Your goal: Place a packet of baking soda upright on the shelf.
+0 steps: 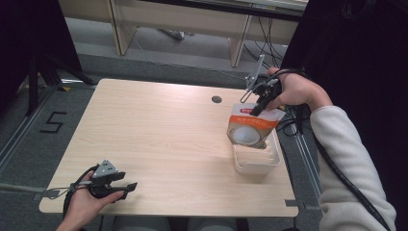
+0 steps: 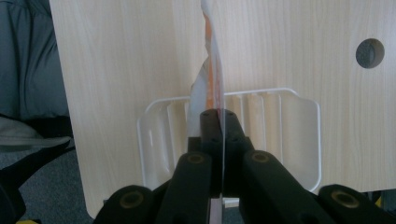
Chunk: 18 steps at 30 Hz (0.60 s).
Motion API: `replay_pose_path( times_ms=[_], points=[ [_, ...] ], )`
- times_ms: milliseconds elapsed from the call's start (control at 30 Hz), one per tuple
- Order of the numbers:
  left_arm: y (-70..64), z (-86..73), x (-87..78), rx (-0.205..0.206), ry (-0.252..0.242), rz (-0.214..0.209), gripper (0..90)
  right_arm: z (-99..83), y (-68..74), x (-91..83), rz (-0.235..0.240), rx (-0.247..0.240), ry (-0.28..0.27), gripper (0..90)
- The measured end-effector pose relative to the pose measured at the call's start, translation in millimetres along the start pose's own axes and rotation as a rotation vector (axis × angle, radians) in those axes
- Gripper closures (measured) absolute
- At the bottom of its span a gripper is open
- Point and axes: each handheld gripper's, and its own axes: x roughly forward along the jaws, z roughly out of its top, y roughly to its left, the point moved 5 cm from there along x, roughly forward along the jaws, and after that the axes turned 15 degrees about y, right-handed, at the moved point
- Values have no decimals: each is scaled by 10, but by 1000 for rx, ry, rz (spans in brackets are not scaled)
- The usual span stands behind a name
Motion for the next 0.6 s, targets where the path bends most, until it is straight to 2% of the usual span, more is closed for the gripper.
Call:
replay_pose_path(
  times_ms=[33, 100, 133, 233, 267, 300, 367, 400, 433, 467, 600],
  points=[
    [1, -1, -2, 0, 3, 2, 363, -42, -4, 21, 6, 18, 4, 900],
    [-1, -1, 1, -4, 4, -5, 363, -56, -14, 35, 8, 11, 4, 900],
    [-1, -1, 2, -5, 5, -5, 363, -92, -8, 58, 14, 27, 15, 900],
    [2, -1, 0, 0, 5, -3, 363, -115, -12, 98, 19, 10, 24, 900],
    [1, -1, 1, -4, 4, -4, 363, -129, -2, 108, 19, 31, 33, 900],
    [-1, 0, 2, -7, 3, -5, 363, -129, -12, 125, 17, 3, 28, 900],
    [0, -1, 2, -5, 4, -5, 363, -137, -13, 136, 22, -1, 30, 900],
    [0, -3, 1, -4, 8, -8, 363, -160, 1, 144, 27, 30, 38, 900],
    [0, -2, 1, -4, 7, -7, 363, -160, 1, 144, 27, 30, 38, 900],
    [0, -1, 1, -5, 5, -4, 363, -169, -12, 169, 25, 8, 31, 900],
    [0, -1, 3, -6, 4, -5, 363, -190, -12, 195, 30, 10, 35, 900]
  ],
)
